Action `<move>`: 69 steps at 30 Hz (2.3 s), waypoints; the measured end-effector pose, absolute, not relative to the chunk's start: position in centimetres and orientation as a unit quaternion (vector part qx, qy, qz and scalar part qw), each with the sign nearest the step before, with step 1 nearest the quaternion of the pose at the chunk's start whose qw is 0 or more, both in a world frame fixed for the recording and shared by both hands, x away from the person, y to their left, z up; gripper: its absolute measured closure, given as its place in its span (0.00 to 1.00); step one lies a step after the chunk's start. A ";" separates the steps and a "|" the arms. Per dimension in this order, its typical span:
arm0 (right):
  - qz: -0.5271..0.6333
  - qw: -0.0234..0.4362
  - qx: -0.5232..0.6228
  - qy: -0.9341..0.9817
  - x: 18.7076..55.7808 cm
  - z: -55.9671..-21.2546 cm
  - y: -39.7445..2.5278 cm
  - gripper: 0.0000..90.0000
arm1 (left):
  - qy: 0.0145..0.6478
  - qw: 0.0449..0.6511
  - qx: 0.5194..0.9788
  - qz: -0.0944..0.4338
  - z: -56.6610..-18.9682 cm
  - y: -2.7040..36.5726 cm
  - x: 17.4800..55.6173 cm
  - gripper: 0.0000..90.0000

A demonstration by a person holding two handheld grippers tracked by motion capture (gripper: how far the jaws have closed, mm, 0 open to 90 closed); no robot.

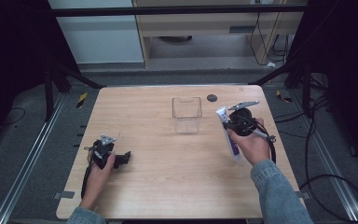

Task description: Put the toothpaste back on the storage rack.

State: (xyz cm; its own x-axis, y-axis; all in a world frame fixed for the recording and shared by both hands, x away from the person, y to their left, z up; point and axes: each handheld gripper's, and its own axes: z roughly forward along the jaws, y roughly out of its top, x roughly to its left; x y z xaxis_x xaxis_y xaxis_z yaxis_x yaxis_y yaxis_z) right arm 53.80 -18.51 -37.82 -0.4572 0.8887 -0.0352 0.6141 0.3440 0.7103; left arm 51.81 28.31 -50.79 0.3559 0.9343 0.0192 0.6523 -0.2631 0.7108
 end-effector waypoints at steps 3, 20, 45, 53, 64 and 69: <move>0.332 0.229 0.478 0.780 54.0 -37.5 -18.5 0.89 | 0.521 0.312 0.762 0.226 -50.8 28.3 51.8 0.00; 0.393 0.284 0.468 0.739 54.8 -35.5 -17.6 0.90 | 0.521 0.312 0.762 0.226 -50.8 28.3 51.8 0.00; 0.447 0.325 0.444 0.706 54.5 -32.7 -15.4 0.90 | 0.521 0.312 0.762 0.226 -50.8 28.3 51.8 0.00; 0.460 0.333 0.431 0.701 54.3 -30.8 -14.6 0.90 | 0.521 0.312 0.762 0.226 -50.8 28.3 51.8 0.00; 0.472 0.346 0.419 0.694 54.2 -29.0 -13.8 0.90 | 0.521 0.312 0.762 0.226 -50.8 28.3 51.8 0.00; 0.478 0.350 0.416 0.690 54.1 -28.4 -13.6 0.90 | 0.521 0.312 0.762 0.226 -50.8 28.3 51.8 0.00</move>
